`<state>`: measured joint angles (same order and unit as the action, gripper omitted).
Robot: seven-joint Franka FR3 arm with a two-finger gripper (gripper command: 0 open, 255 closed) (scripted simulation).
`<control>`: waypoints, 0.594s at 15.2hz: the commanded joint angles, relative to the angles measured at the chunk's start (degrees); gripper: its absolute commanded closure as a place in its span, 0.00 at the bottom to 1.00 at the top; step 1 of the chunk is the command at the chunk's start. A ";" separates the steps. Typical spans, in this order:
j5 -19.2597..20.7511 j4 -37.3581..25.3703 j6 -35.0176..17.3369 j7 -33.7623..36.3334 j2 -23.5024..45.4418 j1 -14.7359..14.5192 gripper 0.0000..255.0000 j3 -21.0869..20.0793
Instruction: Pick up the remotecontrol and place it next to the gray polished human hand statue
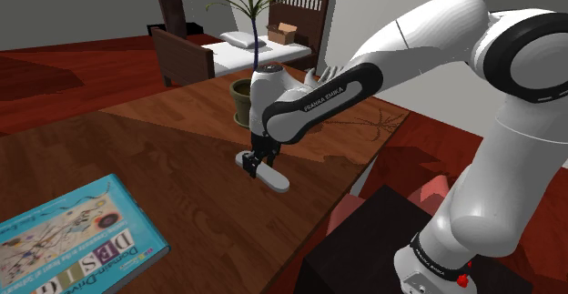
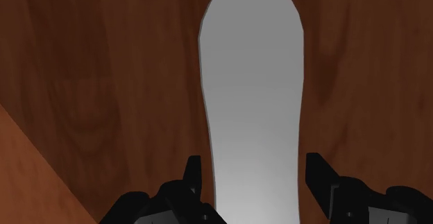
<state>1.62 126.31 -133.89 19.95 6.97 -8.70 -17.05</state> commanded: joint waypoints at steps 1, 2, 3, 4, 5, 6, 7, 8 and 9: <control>0.00 -0.01 -0.01 0.00 -0.01 0.00 1.00 0.00; 0.00 -0.01 0.00 0.00 -0.02 0.00 1.00 0.00; -0.22 -0.25 0.72 -0.14 -0.52 0.03 1.00 -0.04; -0.42 -0.53 1.45 -0.28 -1.00 0.07 1.00 -0.07; -0.62 -0.80 2.18 -0.41 -1.47 0.10 1.00 -0.10; -0.80 -1.09 2.91 -0.53 -1.94 0.13 1.00 -0.12; -0.99 -1.39 3.65 -0.65 -2.39 0.15 1.00 -0.14; -1.16 -1.71 4.38 -0.77 -2.83 0.18 1.00 -0.15; -1.33 -2.03 5.12 -0.88 -3.26 0.20 1.00 -0.16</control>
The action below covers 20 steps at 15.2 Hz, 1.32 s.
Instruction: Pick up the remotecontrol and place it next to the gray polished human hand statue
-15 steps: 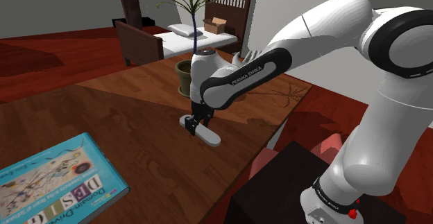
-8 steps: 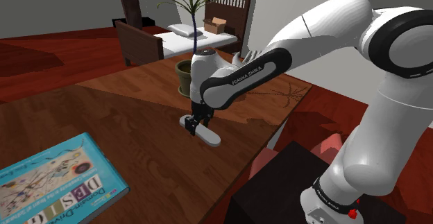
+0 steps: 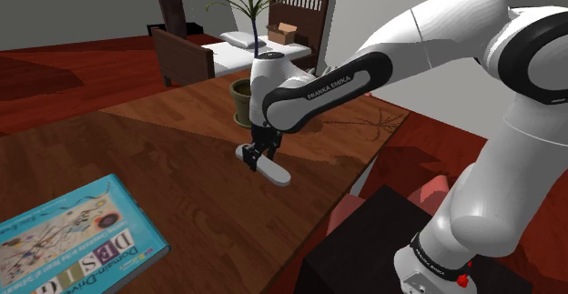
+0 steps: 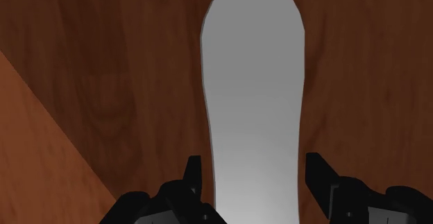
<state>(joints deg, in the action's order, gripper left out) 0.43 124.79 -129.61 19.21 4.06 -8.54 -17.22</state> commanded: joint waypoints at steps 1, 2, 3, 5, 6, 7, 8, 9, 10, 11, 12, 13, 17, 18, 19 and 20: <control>-0.30 -0.85 1.58 -0.24 -0.77 0.06 1.00 0.00; -0.45 -1.20 2.32 -0.34 -1.17 0.08 1.00 -0.01; -0.59 -1.57 3.06 -0.43 -1.57 0.10 1.00 -0.01; -0.86 -2.33 4.54 -0.61 -2.32 0.14 1.00 0.00; -0.99 -2.73 5.29 -0.70 -2.68 0.15 1.00 0.00; -1.11 -3.14 6.03 -0.77 -3.03 0.17 1.00 0.01; -1.22 -3.57 6.78 -0.85 -3.36 0.18 1.00 0.02; -1.33 -4.01 7.52 -0.92 -3.68 0.20 1.00 0.03; -1.43 -4.45 8.27 -0.98 -4.00 0.21 1.00 0.04; -1.52 -4.92 9.02 -1.04 -4.29 0.22 1.00 0.05; -1.61 -5.39 9.77 -1.10 -4.58 0.24 1.00 0.07; -1.70 -5.88 10.52 -1.16 -4.85 0.25 1.00 0.08; -1.98 -7.95 13.52 -1.34 -5.83 0.30 1.00 0.15; -2.04 -8.49 14.27 -1.38 -6.04 0.31 1.00 0.16; -2.10 -9.05 15.03 -1.41 -6.24 0.32 1.00 0.18; -2.15 -9.63 15.78 -1.44 -6.43 0.33 1.00 0.20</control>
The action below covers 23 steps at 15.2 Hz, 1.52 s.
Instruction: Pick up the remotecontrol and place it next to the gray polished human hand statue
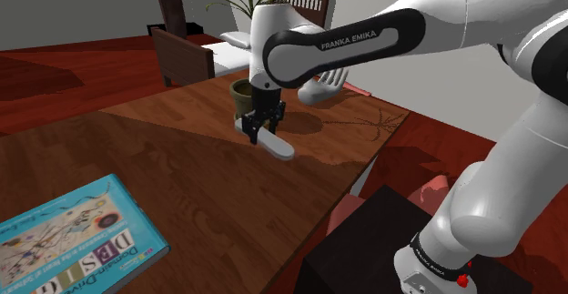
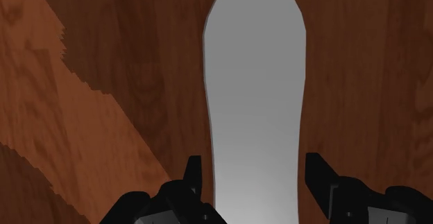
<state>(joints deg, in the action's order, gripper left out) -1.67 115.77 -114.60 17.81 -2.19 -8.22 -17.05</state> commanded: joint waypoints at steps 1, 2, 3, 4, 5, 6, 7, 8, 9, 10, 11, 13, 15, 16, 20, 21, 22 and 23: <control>-0.09 -1.19 1.52 -0.06 -0.35 0.03 1.00 0.04; -0.13 -1.78 2.28 -0.09 -0.51 0.04 1.00 0.06; -0.17 -2.40 3.03 -0.11 -0.66 0.05 1.00 0.07; -0.20 -3.02 3.79 -0.12 -0.80 0.06 1.00 0.09; -0.23 -3.66 4.55 -0.14 -0.92 0.07 1.00 0.11; -0.26 -4.31 5.30 -0.15 -1.03 0.08 1.00 0.12; -0.28 -4.97 6.06 -0.16 -1.13 0.09 1.00 0.14; -0.30 -5.65 6.82 -0.17 -1.22 0.10 1.00 0.15; -0.31 -6.34 7.58 -0.17 -1.29 0.11 1.00 0.16; -0.32 -7.04 8.35 -0.17 -1.35 0.12 1.00 0.18; -0.33 -7.76 9.11 -0.17 -1.40 0.12 1.00 0.19; -0.38 -7.92 9.59 -1.57 -1.68 0.78 1.00 0.94; -0.41 -7.55 9.61 -4.36 -2.02 2.07 1.00 2.43; -0.40 -7.46 9.64 -5.74 -2.10 2.71 1.00 3.17; -0.20 -7.77 9.83 -11.14 -1.84 5.24 1.00 6.10; -0.13 -8.01 9.90 -12.47 -1.63 5.87 1.00 6.82; -0.05 -8.32 9.98 -13.79 -1.37 6.50 1.00 7.54; 0.03 -8.69 10.07 -15.09 -1.05 7.13 1.00 8.24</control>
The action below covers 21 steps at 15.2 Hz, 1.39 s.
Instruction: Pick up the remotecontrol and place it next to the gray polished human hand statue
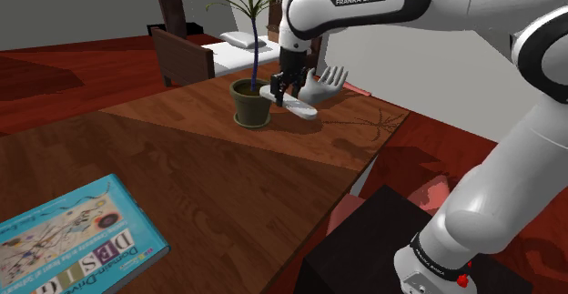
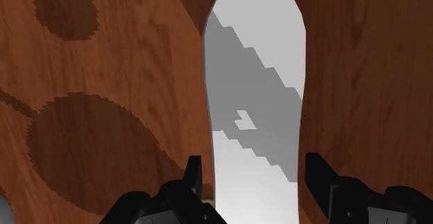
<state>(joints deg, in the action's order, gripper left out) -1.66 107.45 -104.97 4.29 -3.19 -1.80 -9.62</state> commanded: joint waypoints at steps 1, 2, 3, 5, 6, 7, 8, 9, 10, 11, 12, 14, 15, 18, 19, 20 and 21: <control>0.09 -0.82 0.54 -2.88 0.32 1.34 1.00 1.50; 0.17 -1.33 0.66 -4.16 0.75 1.96 1.00 2.19; 0.25 -1.91 0.78 -5.44 1.23 2.59 1.00 2.87; 0.38 -3.27 1.08 -7.97 2.36 3.83 1.00 4.19; 0.43 -4.05 1.25 -9.23 3.00 4.45 1.00 4.84; 0.47 -4.91 1.44 -10.47 3.69 5.08 1.00 5.47; 0.51 -5.84 1.65 -11.70 4.44 5.70 1.00 6.10; 0.53 -6.84 1.88 -12.93 5.24 6.34 1.00 6.69; 0.53 -7.92 2.13 -14.14 6.09 6.97 1.00 7.28; 0.52 -9.08 2.41 -15.35 7.00 7.62 1.00 7.84; 0.50 -10.31 2.71 -16.54 7.96 8.26 1.00 8.39; 0.41 -13.04 3.40 -18.90 10.04 9.55 1.00 9.46; 0.33 -14.53 3.79 -20.06 11.17 10.19 1.00 9.97; 0.06 -18.87 5.00 -23.02 14.38 11.94 1.00 11.19; 0.06 -18.05 4.21 -23.04 14.34 11.95 1.00 11.18; 0.06 -17.24 3.43 -23.06 14.31 11.94 1.00 11.18; 0.06 -16.45 2.66 -23.07 14.29 11.94 1.00 11.18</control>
<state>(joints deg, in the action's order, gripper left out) -1.58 90.26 -101.55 -18.60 11.13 10.06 1.51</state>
